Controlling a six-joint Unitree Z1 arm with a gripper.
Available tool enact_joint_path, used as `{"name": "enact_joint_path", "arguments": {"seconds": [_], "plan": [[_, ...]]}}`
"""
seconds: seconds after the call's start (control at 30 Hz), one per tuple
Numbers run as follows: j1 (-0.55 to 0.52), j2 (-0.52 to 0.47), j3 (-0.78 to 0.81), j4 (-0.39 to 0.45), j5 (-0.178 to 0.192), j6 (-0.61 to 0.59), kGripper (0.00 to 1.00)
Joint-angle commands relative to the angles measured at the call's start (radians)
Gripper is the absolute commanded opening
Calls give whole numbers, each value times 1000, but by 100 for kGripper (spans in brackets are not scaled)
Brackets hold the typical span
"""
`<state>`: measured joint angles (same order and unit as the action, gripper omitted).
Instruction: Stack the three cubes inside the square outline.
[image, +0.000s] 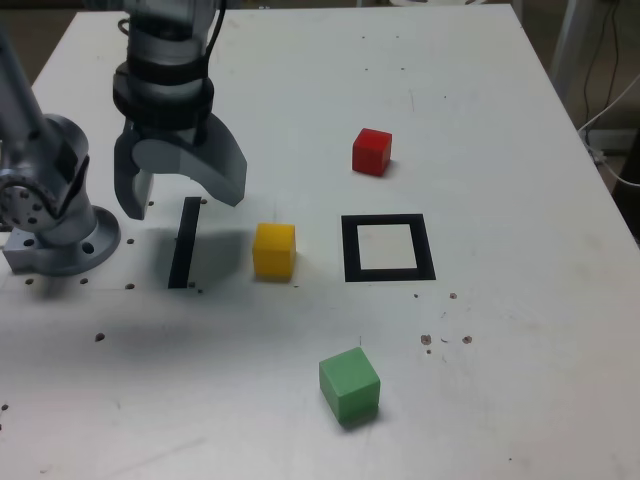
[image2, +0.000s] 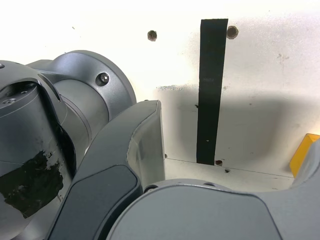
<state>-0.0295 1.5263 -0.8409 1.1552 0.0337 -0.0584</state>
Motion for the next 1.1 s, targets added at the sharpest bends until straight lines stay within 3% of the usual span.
{"name": "enact_joint_path", "arguments": {"seconds": [0.0,0.67,1.07], "plan": [[-1,4,-1,0,-1,0,100],[-1,23,-13,-13,6,0,100],[10,86,-85,-10,49,10,100]]}}
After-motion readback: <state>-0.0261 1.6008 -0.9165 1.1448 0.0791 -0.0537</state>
